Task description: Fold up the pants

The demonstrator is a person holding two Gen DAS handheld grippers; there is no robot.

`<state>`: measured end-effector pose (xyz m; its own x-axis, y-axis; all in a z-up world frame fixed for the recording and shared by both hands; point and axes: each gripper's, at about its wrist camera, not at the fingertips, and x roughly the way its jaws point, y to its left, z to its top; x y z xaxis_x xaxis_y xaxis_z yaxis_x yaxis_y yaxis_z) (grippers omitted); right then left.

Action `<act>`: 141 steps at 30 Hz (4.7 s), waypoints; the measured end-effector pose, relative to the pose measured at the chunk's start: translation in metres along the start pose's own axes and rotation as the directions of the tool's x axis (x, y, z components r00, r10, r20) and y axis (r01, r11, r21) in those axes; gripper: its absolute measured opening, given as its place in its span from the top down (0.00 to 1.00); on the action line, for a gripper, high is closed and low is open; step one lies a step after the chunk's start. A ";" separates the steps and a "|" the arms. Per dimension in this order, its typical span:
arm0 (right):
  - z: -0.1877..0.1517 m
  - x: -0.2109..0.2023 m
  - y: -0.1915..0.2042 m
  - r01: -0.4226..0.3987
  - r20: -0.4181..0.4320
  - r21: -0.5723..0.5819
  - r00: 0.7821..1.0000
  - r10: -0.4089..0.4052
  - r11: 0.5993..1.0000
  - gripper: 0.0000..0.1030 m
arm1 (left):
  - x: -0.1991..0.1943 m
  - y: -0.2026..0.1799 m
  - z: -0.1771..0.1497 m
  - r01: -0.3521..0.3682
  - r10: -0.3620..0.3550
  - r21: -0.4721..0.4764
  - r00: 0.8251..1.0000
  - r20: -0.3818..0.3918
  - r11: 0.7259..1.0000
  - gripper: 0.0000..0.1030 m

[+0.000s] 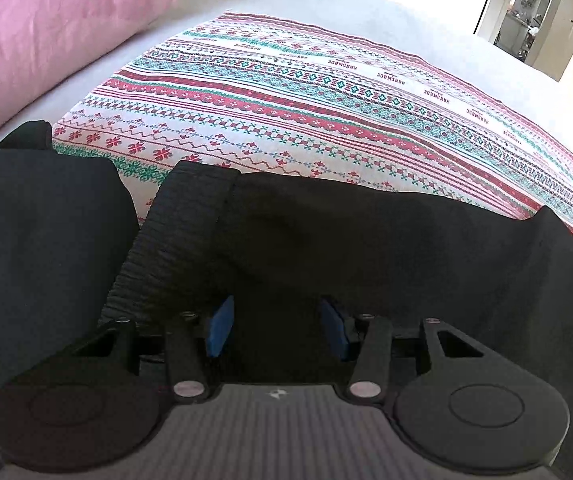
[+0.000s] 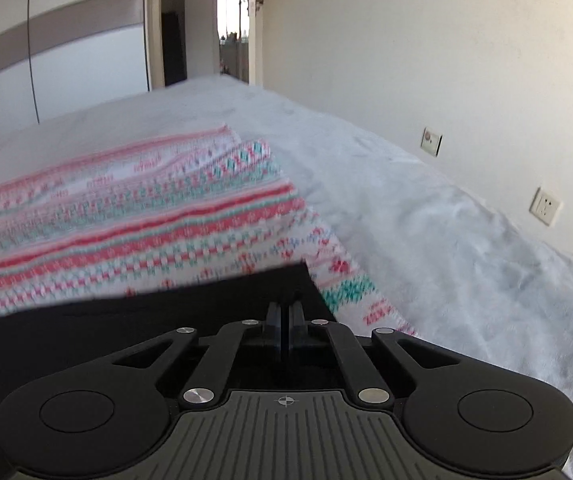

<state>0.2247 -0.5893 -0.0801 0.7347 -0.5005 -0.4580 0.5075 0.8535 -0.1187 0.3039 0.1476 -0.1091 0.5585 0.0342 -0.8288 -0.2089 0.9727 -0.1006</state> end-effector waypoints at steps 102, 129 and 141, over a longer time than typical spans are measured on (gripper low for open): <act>-0.034 -0.120 -0.078 0.073 -0.049 0.592 0.997 -0.055 0.803 0.96 | -0.028 -0.218 -0.096 0.435 -0.387 0.402 0.901 -0.198 0.806 0.31; -0.171 -0.255 0.334 -0.357 -0.113 -0.808 0.875 0.471 0.469 0.36 | 0.000 -0.147 -0.029 0.527 -0.525 -0.036 0.834 -0.168 0.849 0.24; -0.154 -0.257 0.317 -0.520 -0.204 -0.680 0.812 0.548 0.517 0.93 | 0.012 -0.163 -0.030 0.629 -0.645 -0.150 0.726 -0.237 0.763 0.24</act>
<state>0.1276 -0.1678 -0.1356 0.7823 0.0907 -0.6163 -0.4257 0.8001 -0.4226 0.3209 -0.0174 -0.1192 0.3499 -0.6569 -0.6678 0.0714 0.7295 -0.6802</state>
